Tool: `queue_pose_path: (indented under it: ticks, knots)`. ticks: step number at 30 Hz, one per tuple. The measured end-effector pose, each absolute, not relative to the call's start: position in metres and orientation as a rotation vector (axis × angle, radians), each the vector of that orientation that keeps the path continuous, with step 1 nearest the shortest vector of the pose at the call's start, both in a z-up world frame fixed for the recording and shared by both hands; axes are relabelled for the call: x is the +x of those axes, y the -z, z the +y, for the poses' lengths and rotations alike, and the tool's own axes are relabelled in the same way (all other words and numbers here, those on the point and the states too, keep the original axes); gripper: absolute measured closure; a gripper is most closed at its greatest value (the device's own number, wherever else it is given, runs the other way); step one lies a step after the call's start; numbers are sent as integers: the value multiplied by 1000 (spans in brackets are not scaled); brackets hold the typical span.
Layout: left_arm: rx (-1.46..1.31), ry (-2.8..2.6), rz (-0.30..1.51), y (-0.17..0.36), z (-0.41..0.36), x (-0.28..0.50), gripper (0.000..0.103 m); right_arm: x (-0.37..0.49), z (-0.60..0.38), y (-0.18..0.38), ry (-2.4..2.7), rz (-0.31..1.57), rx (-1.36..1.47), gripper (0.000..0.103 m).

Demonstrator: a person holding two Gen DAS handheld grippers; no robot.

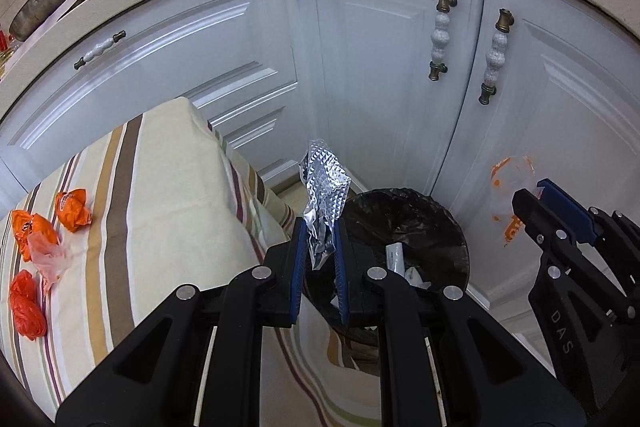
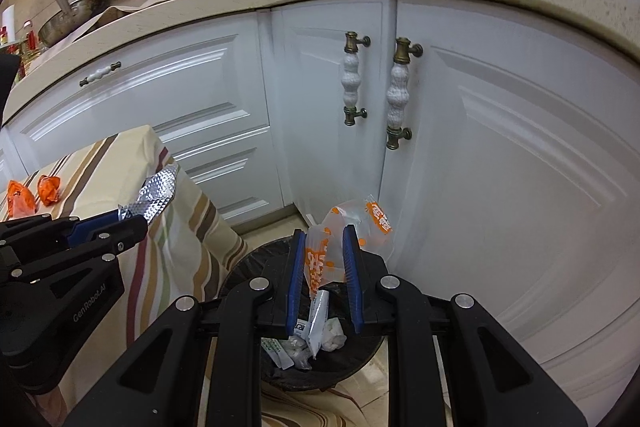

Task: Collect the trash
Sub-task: 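Carry both items over the black bin and open both grippers, then move both tools back over the table toward the remaining bags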

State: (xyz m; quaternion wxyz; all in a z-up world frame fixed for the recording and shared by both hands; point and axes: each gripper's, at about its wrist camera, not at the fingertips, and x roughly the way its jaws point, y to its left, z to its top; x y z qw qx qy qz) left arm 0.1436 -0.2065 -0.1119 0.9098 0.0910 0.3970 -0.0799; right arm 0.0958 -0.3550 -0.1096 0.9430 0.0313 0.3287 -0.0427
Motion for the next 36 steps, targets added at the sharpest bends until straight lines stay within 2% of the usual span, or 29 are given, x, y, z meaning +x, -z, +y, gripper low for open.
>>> queue_pose_path:
  ticks: [2, 3, 4, 6, 10, 21, 36]
  knots:
    - [192, 157, 818, 115, -211, 148, 88, 102, -357, 113, 82, 669, 64, 83]
    - [195, 160, 826, 117, -213, 151, 83, 104, -357, 115, 81, 668, 62, 81]
    - [195, 162, 835, 118, -214, 154, 67, 106, -358, 117, 85, 669, 60, 78]
    - [183, 158, 848, 119, -214, 157, 58, 112, -360, 121, 93, 676, 62, 71]
    - [177, 151, 840, 117, -211, 159, 56, 115, -360, 121, 102, 673, 64, 66]
    - [137, 122, 807, 98, -180, 147, 51, 104, -348, 102, 96, 653, 55, 61]
    - [39, -93, 771, 74, -48, 103, 49, 87, -256, 75, -84, 628, 9, 57]
